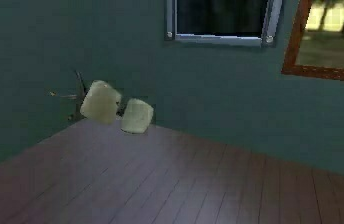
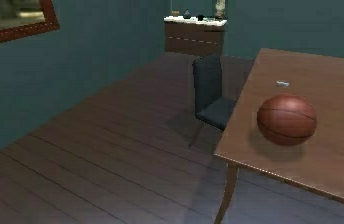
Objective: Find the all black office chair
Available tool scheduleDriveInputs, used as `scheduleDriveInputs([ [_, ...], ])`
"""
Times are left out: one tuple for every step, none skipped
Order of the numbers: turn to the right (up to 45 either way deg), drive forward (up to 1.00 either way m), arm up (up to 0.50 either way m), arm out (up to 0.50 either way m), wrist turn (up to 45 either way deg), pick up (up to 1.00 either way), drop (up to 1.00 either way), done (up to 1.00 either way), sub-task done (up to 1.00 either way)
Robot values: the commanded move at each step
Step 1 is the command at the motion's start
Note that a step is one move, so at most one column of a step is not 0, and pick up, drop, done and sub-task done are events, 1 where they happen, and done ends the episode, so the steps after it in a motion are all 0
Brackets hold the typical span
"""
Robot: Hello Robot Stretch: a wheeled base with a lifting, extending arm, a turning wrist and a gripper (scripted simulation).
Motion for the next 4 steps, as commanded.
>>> scheduleDriveInputs([
  [0.0, 1.00, 0.00, 0.00, 0.0, 0.00, 0.00, 0.00, 0.00],
  [0.0, 0.45, 0.00, 0.00, 0.0, 0.00, 0.00, 0.00, 0.00],
  [-39.0, 0.00, 0.00, 0.00, 0.0, 0.00, 0.00, 0.00, 0.00],
  [0.0, 0.00, 0.00, 0.00, 0.0, 0.00, 0.00, 1.00, 0.00],
])
